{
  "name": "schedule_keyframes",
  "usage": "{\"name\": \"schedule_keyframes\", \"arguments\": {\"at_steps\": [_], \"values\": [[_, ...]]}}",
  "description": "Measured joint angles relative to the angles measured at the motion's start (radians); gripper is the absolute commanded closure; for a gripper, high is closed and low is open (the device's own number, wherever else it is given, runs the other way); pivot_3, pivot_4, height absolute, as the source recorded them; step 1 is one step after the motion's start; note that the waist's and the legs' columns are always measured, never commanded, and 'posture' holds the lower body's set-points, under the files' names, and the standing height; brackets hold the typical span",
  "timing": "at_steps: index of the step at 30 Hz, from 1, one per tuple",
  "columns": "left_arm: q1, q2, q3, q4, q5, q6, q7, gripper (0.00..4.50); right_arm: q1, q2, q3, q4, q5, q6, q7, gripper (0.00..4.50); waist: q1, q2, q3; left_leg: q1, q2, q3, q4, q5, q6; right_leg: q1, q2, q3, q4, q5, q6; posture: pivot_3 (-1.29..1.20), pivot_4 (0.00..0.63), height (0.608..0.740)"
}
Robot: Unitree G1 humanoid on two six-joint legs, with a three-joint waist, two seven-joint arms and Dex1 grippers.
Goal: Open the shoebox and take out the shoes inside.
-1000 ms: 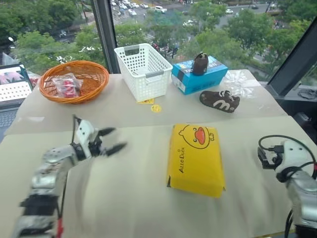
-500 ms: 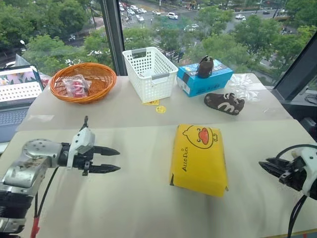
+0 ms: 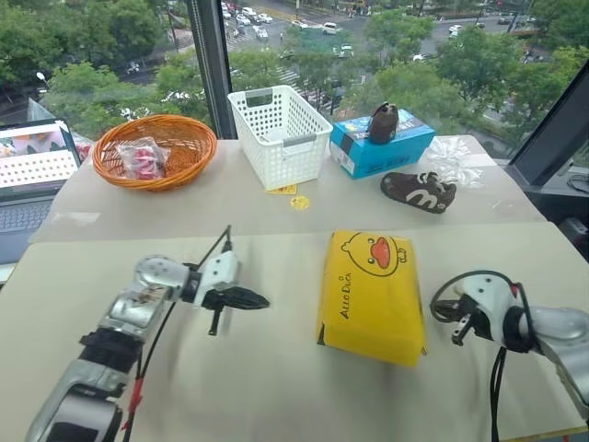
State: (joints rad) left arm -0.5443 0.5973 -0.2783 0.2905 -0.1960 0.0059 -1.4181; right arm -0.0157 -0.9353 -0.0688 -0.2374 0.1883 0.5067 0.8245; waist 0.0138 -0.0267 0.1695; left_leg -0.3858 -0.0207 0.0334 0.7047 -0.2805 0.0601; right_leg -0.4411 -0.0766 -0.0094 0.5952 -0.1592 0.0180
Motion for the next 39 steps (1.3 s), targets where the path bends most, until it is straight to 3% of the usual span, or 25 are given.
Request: {"name": "schedule_keyframes", "arguments": {"at_steps": [10, 17, 21, 29, 39], "values": [[-0.12, -0.148, -0.05, 0.12, 0.054, -0.077, 0.007, 4.48, -0.207, 0.049, 0.189, 0.054, -0.089, -0.025, 0.047, 4.5, -0.005, 0.0, 0.0, 0.0, 0.0, 0.0, 0.002, 0.0, 0.001, 0.0, 0.001, 0.0, 0.0, 0.001, 0.001, 0.0, 0.15, 0.736], [-0.137, -0.15, -0.04, 0.129, 0.079, -0.093, 0.021, 4.48, -0.432, 0.177, 0.336, 0.208, -0.191, -0.073, 0.09, 4.5, -0.029, -0.001, 0.0, 0.001, 0.002, 0.001, 0.005, 0.0, 0.0, 0.001, 0.003, 0.001, 0.001, 0.002, 0.004, 0.0, 0.15, 0.736], [-0.1, -0.104, -0.009, 0.086, 0.079, -0.077, 0.04, 4.48, -0.531, 0.252, 0.387, 0.32, -0.248, -0.13, 0.121, 4.5, -0.042, -0.002, 0.0, 0.003, 0.003, 0.002, 0.006, 0.0, 0.0, 0.001, 0.003, 0.002, 0.003, 0.003, 0.004, 0.0, 0.15, 0.736], [0.061, 0.075, 0.132, -0.1, 0.052, 0.057, 0.075, 4.48, -0.681, 0.46, 0.458, 0.474, -0.328, -0.202, 0.144, 4.5, -0.066, -0.002, 0.0, 0.004, 0.004, 0.002, 0.005, 0.0, -0.001, -0.005, 0.002, 0.004, 0.012, 0.007, -0.004, 0.0, 0.15, 0.736], [0.295, 0.254, 0.336, -0.247, 0.006, 0.163, 0.127, 4.48, -0.72, 0.616, 0.524, 0.506, -0.344, -0.259, 0.21, 4.5, -0.058, -0.002, 0.0, 0.0, 0.003, 0.003, 0.005, 0.0, -0.004, -0.015, 0.001, 0.004, 0.018, 0.005, -0.007, 0.0, 0.15, 0.736]]}}
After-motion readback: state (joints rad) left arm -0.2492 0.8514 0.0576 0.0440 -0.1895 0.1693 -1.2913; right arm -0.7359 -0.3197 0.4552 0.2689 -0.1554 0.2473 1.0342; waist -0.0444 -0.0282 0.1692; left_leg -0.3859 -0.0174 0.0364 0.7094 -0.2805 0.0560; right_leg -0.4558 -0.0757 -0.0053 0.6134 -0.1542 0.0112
